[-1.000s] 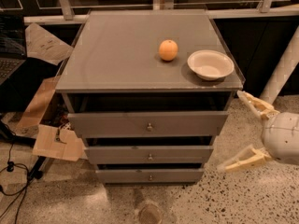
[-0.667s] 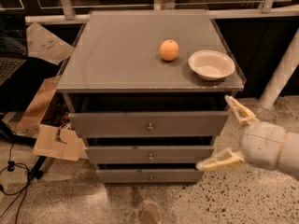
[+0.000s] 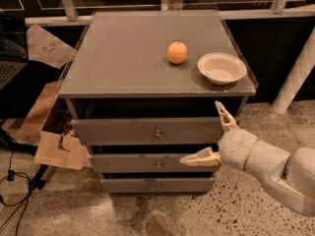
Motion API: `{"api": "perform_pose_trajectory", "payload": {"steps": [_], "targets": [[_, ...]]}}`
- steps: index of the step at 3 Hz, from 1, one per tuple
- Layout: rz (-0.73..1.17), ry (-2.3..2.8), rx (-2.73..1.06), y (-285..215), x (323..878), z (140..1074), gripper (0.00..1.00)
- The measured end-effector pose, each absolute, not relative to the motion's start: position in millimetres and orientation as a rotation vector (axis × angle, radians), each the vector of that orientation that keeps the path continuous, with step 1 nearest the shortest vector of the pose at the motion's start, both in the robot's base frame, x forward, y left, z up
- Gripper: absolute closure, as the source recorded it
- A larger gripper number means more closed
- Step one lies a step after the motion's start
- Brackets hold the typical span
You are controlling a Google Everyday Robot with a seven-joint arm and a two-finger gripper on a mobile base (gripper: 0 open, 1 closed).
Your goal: Open top drawer
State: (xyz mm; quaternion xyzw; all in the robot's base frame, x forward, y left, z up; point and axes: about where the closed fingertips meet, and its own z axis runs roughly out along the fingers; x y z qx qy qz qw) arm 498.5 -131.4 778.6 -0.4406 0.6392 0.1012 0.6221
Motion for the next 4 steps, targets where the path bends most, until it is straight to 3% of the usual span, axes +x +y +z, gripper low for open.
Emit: {"api": "perform_pose_trajectory", "payload": {"steps": [4], "targets": [[0.233,1.469,-1.016,-131.2,497.5,779.8,0.92]]}}
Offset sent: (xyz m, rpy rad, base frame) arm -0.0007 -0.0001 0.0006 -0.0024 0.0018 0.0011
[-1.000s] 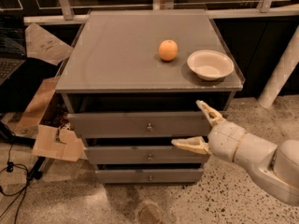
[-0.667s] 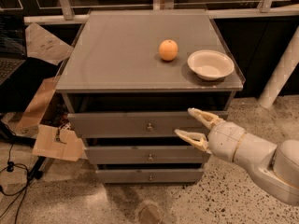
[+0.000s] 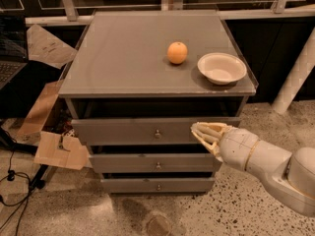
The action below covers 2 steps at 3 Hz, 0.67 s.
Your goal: Open top drawer
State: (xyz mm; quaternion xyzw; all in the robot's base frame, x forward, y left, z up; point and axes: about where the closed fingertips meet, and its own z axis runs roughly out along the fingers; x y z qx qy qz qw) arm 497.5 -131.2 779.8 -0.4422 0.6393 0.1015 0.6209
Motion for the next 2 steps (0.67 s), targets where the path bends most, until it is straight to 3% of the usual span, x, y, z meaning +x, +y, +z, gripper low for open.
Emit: {"api": "perform_pose_trajectory", "payload": {"steps": [1,2], "targets": [[0.241,1.467,-1.031,-126,504,773,1.00],[0.230,1.459,-1.063,-119,520,761,1.00]]}}
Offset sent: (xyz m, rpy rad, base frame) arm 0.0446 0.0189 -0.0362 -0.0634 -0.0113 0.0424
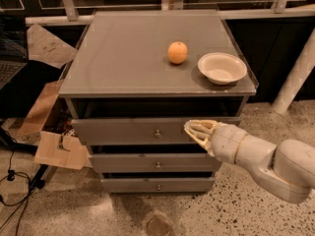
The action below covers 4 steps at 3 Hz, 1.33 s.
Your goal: Open top drawer
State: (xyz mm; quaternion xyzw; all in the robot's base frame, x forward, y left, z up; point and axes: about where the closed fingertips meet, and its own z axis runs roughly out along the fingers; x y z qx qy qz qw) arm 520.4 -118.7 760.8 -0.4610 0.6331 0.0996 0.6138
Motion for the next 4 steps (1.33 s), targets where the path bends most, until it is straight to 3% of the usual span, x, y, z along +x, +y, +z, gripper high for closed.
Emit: {"api": "perform_pose_trajectory", "payload": {"steps": [4], "targets": [[0.046,1.599,-1.119,-140,580,704,1.00]]}}
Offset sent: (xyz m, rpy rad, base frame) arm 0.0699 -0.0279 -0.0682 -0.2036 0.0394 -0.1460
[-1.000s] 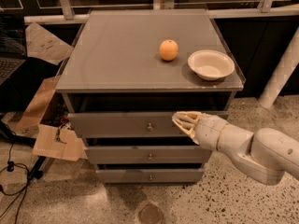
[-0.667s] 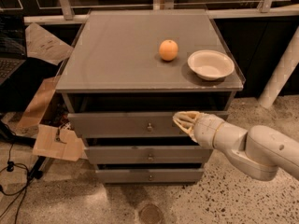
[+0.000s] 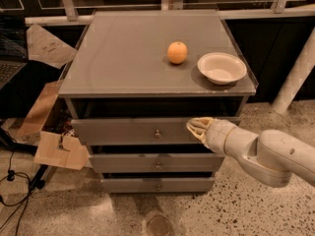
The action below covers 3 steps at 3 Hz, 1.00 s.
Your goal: Open top drawer
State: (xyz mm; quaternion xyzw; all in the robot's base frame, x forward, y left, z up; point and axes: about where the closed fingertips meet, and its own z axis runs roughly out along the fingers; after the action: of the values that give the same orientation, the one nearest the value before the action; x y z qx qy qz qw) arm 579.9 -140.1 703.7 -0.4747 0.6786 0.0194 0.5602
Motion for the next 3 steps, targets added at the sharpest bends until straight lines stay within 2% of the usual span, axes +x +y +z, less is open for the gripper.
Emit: {"api": "perform_pose_trajectory", "payload": {"steps": [1,2,3], "targets": [[0.044,1.567,-1.094,-136,588,712,1.00],[-0.003,1.509,-1.064,-131,626,730,1.00],[-0.004,1.508,-1.069,-125,629,728,1.00]]}}
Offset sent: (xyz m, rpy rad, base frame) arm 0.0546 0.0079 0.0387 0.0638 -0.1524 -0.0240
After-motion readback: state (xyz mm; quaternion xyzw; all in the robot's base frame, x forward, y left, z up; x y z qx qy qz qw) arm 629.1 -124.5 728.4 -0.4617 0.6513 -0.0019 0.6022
